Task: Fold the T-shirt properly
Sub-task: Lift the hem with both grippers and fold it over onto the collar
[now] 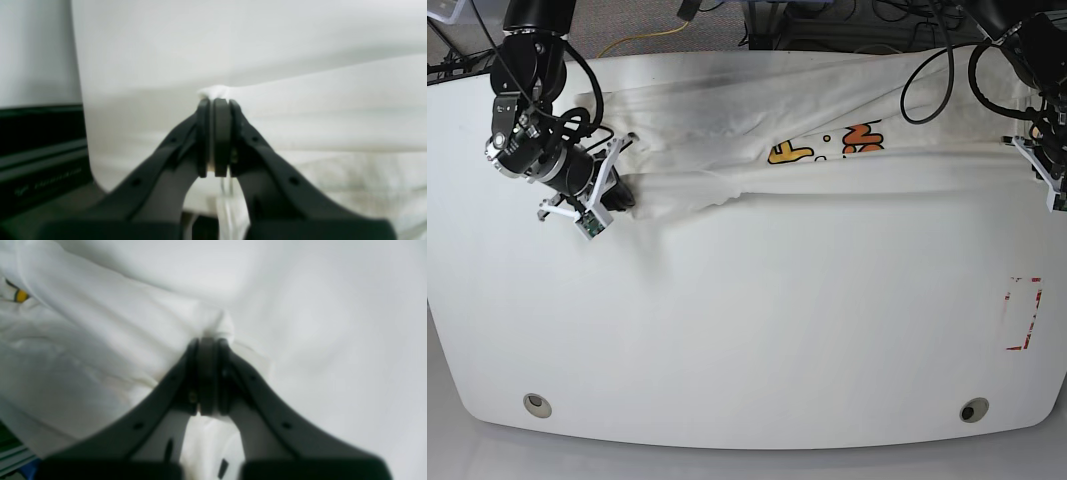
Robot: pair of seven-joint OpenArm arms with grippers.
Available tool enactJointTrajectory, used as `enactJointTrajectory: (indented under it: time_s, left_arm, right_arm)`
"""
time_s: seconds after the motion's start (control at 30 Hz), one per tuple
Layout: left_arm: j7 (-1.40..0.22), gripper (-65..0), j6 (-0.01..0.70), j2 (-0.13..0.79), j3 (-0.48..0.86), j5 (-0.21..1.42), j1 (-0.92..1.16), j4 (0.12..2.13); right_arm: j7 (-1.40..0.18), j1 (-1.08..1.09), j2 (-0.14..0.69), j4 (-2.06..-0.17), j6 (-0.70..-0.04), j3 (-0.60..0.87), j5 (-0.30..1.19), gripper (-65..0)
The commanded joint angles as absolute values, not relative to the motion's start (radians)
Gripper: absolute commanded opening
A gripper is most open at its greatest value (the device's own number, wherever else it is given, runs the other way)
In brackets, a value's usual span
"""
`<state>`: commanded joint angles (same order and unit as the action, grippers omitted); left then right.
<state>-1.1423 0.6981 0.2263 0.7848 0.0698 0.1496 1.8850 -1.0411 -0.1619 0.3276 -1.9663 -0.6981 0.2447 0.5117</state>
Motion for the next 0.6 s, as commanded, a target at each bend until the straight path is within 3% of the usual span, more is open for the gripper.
enactJointTrajectory:
  time_s: [0.37, 0.43, 0.5, 0.6]
  left_arm:
    - [-1.218, -65.0, 0.698, 0.223, 0.791, 0.065, 0.377, 1.928]
    - [-1.218, -57.6, 0.698, 0.223, 0.788, 0.065, 0.392, 1.923]
    - [-1.218, -46.8, 0.698, 0.223, 0.786, 0.064, 0.392, 1.922]
    - [-1.218, -30.7, 0.698, 0.226, 0.776, 0.064, 0.406, 1.92]
  right_arm:
    - [-1.084, -0.289, 0.278, -1.998, -0.698, 0.3, 0.506, -65.0]
    - [-1.084, -0.295, 0.275, -1.994, -0.698, 0.298, 0.501, -65.0]
    - [-1.084, -0.311, 0.275, -1.985, -0.698, 0.297, 0.501, -59.0]
    - [-1.084, -0.329, 0.274, -1.985, -0.698, 0.298, 0.503, -37.7]
